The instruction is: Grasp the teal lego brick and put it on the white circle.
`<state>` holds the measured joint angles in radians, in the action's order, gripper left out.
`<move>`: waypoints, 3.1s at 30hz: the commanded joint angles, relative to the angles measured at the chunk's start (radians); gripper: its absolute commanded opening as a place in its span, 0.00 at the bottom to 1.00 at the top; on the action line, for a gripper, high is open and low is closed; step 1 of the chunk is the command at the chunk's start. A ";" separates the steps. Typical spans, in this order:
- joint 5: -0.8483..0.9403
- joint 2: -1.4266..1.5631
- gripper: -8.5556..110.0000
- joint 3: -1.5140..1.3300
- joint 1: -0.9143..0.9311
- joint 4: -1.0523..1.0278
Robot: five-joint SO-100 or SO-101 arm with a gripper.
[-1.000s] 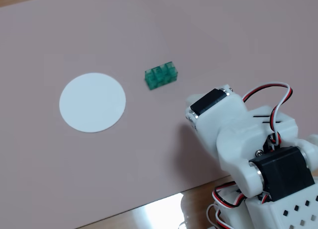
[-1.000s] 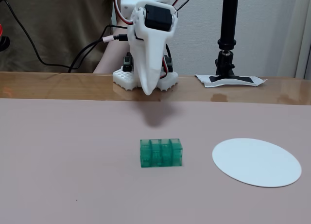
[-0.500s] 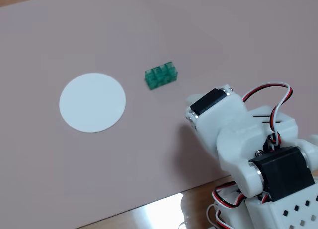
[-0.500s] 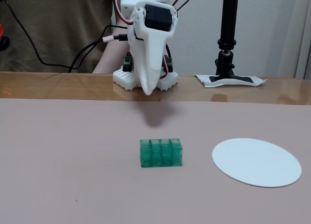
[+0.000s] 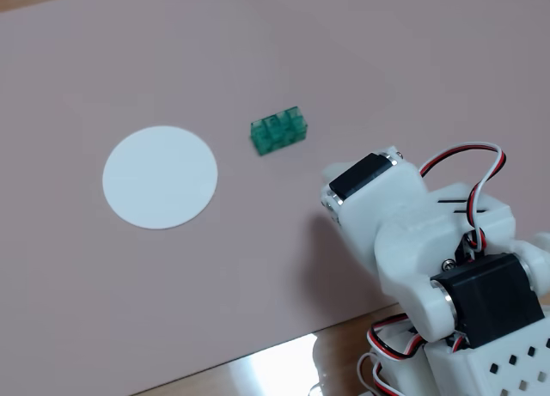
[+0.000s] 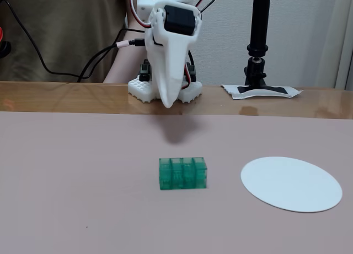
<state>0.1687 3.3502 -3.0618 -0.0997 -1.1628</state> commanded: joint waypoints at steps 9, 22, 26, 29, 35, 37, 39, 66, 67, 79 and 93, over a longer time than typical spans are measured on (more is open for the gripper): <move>-0.003 0.006 0.07 0.003 -0.006 0.009; 0.018 0.006 0.07 0.003 -0.040 0.008; 0.077 0.006 0.07 0.003 0.025 0.038; 0.098 0.006 0.07 0.046 0.064 0.048; 0.087 -0.181 0.07 0.195 -0.003 0.057; 0.078 -0.310 0.07 0.262 -0.003 0.107; 0.066 -0.440 0.07 0.342 -0.009 0.149; -0.012 -1.766 0.29 1.238 0.029 -0.025; -0.003 -1.775 0.30 1.239 0.025 -0.026; 0.011 -1.931 0.30 1.281 -0.014 -0.034; 0.026 -1.971 0.07 1.302 -0.025 -0.035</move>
<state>0.2025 1.3284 -1.7564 -0.1197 -1.1919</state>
